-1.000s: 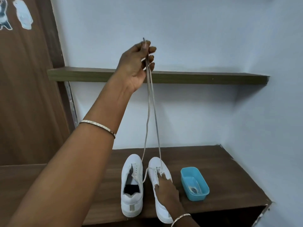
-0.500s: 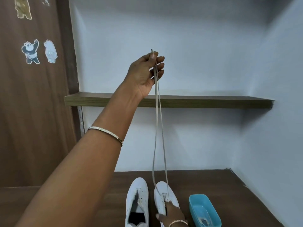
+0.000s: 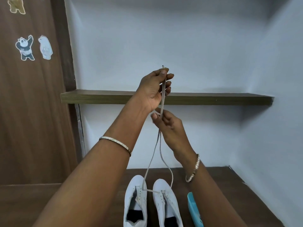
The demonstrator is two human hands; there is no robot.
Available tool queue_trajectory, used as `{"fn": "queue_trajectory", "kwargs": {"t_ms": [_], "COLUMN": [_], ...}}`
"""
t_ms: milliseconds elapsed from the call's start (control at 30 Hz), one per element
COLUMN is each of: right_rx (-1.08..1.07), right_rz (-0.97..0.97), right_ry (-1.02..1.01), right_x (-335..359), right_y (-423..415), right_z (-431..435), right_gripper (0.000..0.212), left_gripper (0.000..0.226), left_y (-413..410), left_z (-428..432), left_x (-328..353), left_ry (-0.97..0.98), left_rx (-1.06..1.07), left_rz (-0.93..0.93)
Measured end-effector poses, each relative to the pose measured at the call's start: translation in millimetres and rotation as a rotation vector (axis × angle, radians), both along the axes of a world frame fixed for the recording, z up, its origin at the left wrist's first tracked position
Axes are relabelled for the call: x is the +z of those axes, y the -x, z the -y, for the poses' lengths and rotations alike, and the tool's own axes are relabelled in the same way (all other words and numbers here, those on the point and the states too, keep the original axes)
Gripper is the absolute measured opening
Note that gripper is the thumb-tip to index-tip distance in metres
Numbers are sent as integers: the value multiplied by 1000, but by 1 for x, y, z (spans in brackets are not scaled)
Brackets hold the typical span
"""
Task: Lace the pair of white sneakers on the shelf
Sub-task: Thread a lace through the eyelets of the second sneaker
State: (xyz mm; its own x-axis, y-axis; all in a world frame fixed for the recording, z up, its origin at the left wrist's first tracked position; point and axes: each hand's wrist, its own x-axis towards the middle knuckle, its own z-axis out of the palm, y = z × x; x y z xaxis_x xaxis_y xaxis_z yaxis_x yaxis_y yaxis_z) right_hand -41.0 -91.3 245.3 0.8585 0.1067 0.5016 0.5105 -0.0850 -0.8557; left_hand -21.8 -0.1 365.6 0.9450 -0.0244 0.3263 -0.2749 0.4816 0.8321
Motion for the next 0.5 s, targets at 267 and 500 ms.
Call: {"fn": "queue_trajectory", "kwargs": {"t_ms": [267,500], "right_rx": [101,-57], "right_rz": [-104,-188], "right_ry": [-78,280], "right_x": [-24,-95], "right_y": [-11,-40], "right_z": [24,62], "right_gripper": [42,28], "left_gripper": [15,16], "left_y": [-7,-17], "left_z": [-29,-78], "left_x": [8,-7], "left_ry": [57,83], "left_rx": [74,191], "left_rz": [35,35]}}
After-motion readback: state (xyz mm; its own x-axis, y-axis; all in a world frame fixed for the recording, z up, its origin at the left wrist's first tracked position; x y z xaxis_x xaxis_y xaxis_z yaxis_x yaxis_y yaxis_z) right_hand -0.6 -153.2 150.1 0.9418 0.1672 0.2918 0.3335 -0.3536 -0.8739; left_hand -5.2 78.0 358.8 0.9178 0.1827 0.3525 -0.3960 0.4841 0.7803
